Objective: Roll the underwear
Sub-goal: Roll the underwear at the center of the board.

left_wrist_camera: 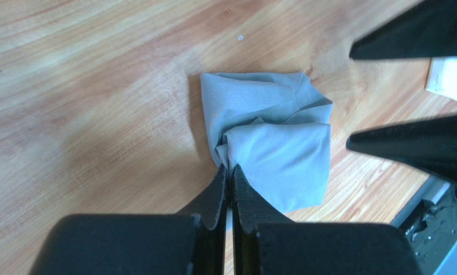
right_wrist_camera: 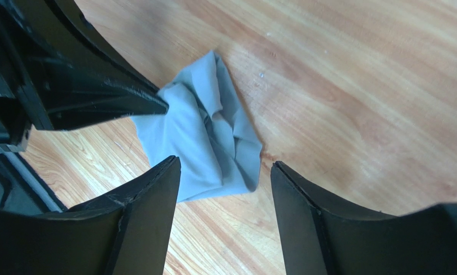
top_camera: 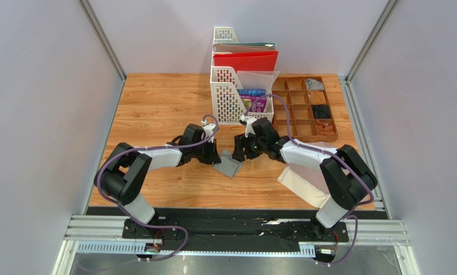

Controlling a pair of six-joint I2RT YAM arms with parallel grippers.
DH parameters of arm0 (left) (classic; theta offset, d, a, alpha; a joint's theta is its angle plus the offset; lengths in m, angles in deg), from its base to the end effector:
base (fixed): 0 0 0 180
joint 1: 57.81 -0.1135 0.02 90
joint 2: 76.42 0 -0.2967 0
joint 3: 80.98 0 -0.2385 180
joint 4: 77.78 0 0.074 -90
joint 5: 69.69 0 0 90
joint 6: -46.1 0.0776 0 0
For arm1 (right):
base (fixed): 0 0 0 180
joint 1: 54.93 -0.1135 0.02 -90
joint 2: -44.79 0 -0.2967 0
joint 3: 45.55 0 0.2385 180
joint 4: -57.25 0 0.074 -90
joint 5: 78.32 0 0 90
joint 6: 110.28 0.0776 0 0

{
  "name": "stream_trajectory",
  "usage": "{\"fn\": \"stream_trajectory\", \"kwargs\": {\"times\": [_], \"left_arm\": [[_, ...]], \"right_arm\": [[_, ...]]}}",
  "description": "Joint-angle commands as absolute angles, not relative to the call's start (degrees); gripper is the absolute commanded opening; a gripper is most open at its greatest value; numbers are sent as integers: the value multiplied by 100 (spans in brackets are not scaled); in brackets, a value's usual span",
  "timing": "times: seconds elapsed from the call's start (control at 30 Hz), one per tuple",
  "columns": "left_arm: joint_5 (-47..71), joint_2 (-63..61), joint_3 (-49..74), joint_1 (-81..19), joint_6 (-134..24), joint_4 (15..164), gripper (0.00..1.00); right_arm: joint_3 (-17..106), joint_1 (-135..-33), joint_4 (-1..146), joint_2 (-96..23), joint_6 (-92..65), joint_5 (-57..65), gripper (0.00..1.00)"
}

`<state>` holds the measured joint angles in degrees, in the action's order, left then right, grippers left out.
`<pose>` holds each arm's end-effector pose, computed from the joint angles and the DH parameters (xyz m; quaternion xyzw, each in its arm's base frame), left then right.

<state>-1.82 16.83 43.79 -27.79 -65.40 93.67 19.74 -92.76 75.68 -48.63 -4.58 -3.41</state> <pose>0.2668 -0.1879 0.1569 0.1385 0.9040 -0.3184 0.2495 0.2644 0.2309 0.1891 -0.2244 0.8945 0.2741 0.2726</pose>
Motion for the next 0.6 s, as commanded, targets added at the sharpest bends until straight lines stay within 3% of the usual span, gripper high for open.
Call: {"fn": "stream_trajectory", "kwargs": {"times": [0.0, 0.3, 0.57], "left_arm": [[-500, 1674, 4323, -2757, -6192, 9274, 0], [-632, 1604, 4306, -2757, -5910, 9134, 0], [-624, 1578, 4279, -2757, -5884, 9107, 0]], "right_arm": [[2360, -9089, 7324, -5065, -701, -1054, 65], [2791, -8982, 7235, -5917, -526, -1626, 65], [2993, -8965, 7410, -6296, -736, -1416, 62]]}}
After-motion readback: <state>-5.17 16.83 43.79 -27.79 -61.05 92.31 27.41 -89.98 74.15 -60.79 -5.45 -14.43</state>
